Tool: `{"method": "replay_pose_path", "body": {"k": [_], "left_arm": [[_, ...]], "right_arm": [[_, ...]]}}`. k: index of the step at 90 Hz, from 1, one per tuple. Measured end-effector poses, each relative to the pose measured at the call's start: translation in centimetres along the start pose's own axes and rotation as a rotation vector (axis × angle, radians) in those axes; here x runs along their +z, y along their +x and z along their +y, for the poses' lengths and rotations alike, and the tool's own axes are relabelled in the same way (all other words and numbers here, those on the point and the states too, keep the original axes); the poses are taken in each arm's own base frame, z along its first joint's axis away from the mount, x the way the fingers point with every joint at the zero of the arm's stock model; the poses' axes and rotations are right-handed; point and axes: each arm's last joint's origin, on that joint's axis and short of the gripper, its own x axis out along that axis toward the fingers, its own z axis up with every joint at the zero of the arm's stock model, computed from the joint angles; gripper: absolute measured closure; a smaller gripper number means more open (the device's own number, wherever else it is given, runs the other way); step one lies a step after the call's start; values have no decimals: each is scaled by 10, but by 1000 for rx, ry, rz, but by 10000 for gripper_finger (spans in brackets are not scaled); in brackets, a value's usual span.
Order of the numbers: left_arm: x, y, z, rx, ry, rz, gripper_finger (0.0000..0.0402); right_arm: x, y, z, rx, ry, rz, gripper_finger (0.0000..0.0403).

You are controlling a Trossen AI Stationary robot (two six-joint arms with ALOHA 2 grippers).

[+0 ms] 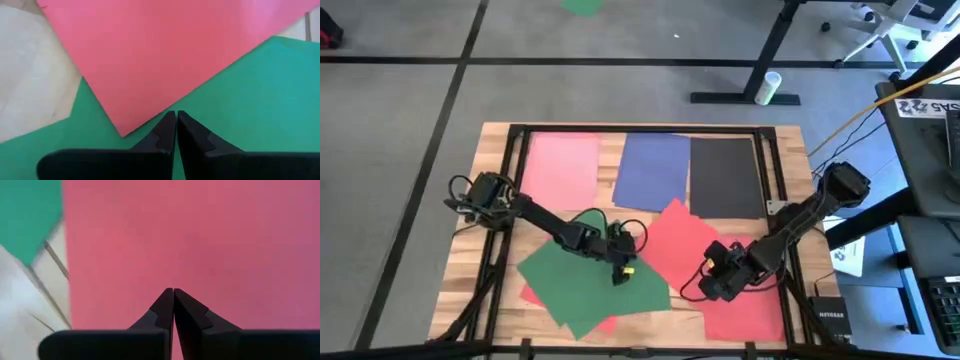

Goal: Organize paper
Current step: Stack the red paper on top of the other red paper on the table

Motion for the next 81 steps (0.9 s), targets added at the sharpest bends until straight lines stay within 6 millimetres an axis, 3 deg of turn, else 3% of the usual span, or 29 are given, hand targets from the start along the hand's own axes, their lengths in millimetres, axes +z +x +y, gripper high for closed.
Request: {"method": "replay_pose_path", "body": {"k": [22,35,61,81], "left_arm": [[0,0,1,5,0,0,402],[0,0,1,6,0,1,402],[0,0,1,7,-1,0,402],[0,1,3,40,0,-14,402]], "right_arm": [[-15,-3,-20,-218,53,-75,403],[-22,-7,-30,-323,71,4,403],[-30,-6,-23,-254,75,76,403],[-15,-20,-1,-140,20,-221,403]]}}
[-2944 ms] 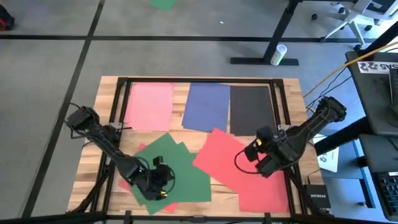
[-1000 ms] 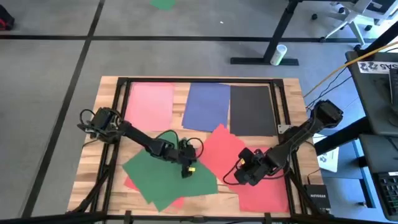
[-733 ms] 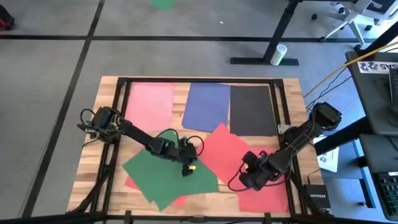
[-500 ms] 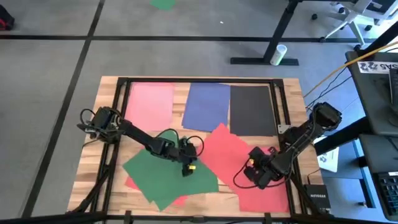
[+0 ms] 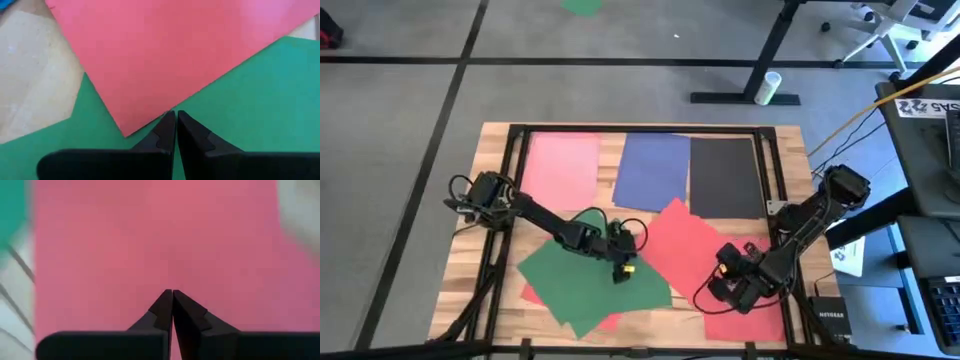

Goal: Organize paper
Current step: Stack the red paper on top of the other red paper on the table

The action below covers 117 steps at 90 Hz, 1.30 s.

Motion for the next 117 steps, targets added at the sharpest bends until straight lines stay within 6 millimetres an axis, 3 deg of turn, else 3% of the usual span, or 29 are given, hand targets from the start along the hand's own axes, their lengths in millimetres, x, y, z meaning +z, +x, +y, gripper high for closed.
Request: {"method": "replay_pose_path", "body": {"k": [9,28,43,64,78,106,117], "left_arm": [[0,0,2,37,-21,-15,402],[4,3,11,85,-69,-34,402],[0,1,4,81,-43,-25,402],[-19,-14,-26,34,10,24,402],[-28,-35,-48,-36,52,44,402],[-25,-82,-70,-106,90,-18,402],[-27,-89,-74,-116,93,-19,402]], "right_arm": [[13,1,1,-21,-3,-108,403],[39,13,7,-3,-56,-119,403],[54,21,6,-15,-96,-72,403],[39,29,-9,-69,-122,132,403],[31,26,-3,-4,-131,138,403],[14,19,-7,-37,-138,177,403],[8,17,-16,-110,-116,213,403]]}}
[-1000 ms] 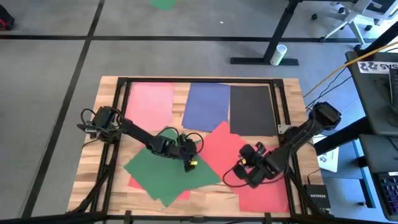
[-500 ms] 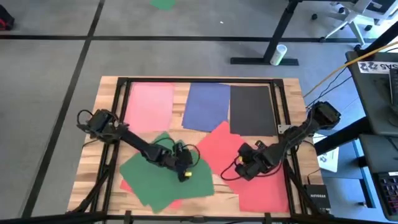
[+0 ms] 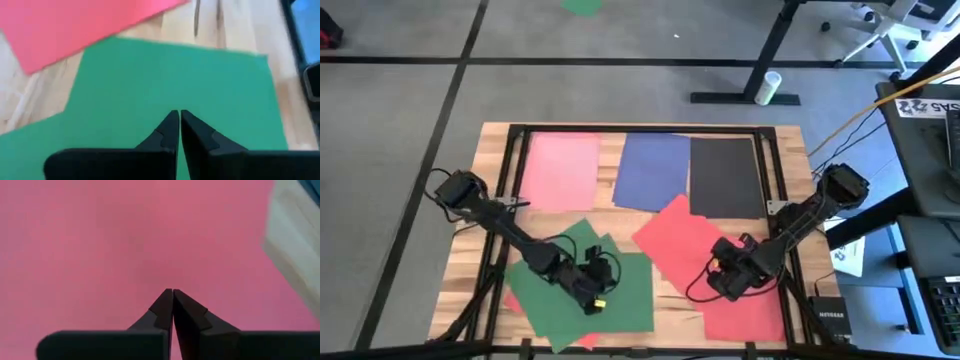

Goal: Organize paper
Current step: Stack the red paper on top of the other red paper on the table

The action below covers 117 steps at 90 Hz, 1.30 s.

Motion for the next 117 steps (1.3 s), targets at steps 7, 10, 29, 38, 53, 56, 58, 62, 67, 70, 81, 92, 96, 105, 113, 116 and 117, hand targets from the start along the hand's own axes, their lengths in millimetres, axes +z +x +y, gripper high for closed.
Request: {"method": "replay_pose_path", "body": {"k": [7,10,29,38,53,56,58,62,67,70,81,92,96,105,113,116,117], "left_arm": [[-6,0,-1,16,0,33,402],[-8,0,0,28,0,51,402],[-15,4,1,57,-9,80,402],[-14,4,2,62,-9,79,402],[-14,4,2,63,-9,78,402],[-14,4,2,63,-9,78,402],[-14,4,2,63,-9,78,402],[-14,4,2,63,-9,78,402],[-14,4,2,63,-10,78,402],[-14,4,2,64,-10,78,402],[-14,4,2,70,-10,72,402],[-13,5,3,73,-13,70,402],[-13,5,3,75,-14,69,402],[-12,5,4,77,-14,65,402],[-11,6,5,77,-14,63,402],[-11,6,5,77,-13,64,402],[-11,6,5,77,-12,64,402]], "right_arm": [[-6,3,-6,-40,19,35,403],[-8,5,-8,-49,29,44,403],[-16,15,-19,-104,108,97,403],[-20,16,-19,-94,105,162,403],[-29,13,-13,-26,88,223,403],[-32,13,-11,-9,92,233,403],[-33,12,-10,2,94,238,403],[-36,11,-7,26,100,244,403],[-39,8,-3,51,104,251,403],[-41,6,-1,65,106,251,403],[-43,-2,6,102,103,211,403],[-39,-10,11,113,109,145,403],[-37,-13,11,109,110,112,403],[-33,-19,12,90,110,37,403],[-30,-26,18,126,58,-29,403],[-29,-29,22,165,17,-56,403],[-29,-30,24,181,2,-65,403]]}}
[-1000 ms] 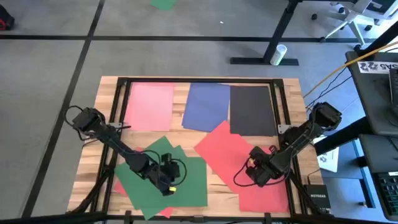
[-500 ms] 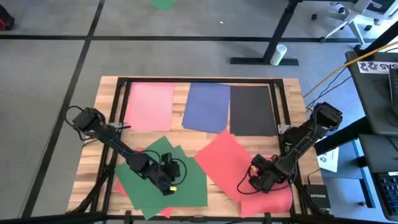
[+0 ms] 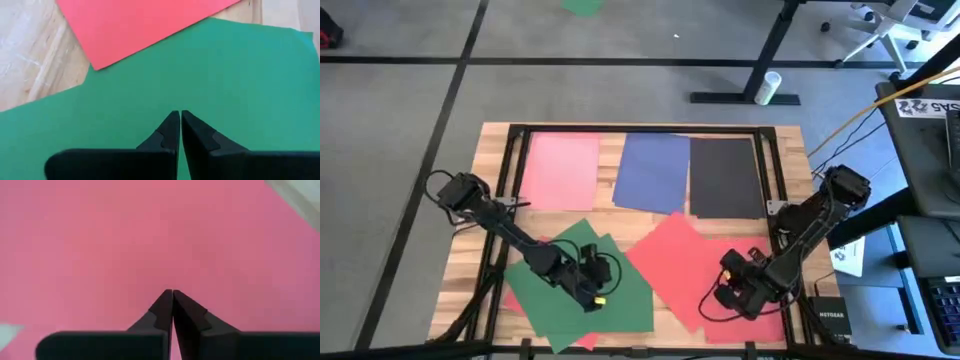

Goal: Organize paper
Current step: Stack the red paper on top of the other red paper on the table

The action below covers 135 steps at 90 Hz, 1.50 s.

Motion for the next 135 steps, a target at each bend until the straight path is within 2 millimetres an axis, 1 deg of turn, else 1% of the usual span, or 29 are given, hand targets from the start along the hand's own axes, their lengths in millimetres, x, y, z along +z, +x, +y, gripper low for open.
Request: {"method": "replay_pose_path", "body": {"k": [9,18,24,34,42,49,60,77,91,101,110,125,135], "left_arm": [[0,0,0,0,14,0,402],[0,0,0,-1,17,0,402],[0,0,0,-1,17,0,402],[0,0,-1,-2,22,0,402],[-1,0,-1,-3,24,1,402],[-2,-1,-2,-7,28,1,402],[-3,-2,-4,-12,39,2,402],[-6,-5,-8,-24,53,3,402],[-8,-6,-10,-30,60,4,402],[-8,-6,-10,-30,60,5,402],[-8,-6,-10,-29,62,6,402],[-8,-6,-10,-25,63,10,402],[-8,-6,-10,-25,63,10,402]], "right_arm": [[3,-5,19,169,-122,-63,403],[4,-8,35,320,-197,-104,403],[3,-6,43,375,-223,-123,403],[-2,7,51,389,-253,-102,403],[-8,20,60,348,-309,-49,403],[-10,26,72,307,-364,-22,403],[-10,24,97,241,-461,-11,403],[-7,13,134,153,-604,5,403],[-10,19,153,59,-682,68,398],[-14,27,162,-27,-712,131,379],[-16,31,169,-73,-724,160,348],[-17,34,176,-61,-737,162,287],[-18,36,177,-40,-751,162,258]]}}
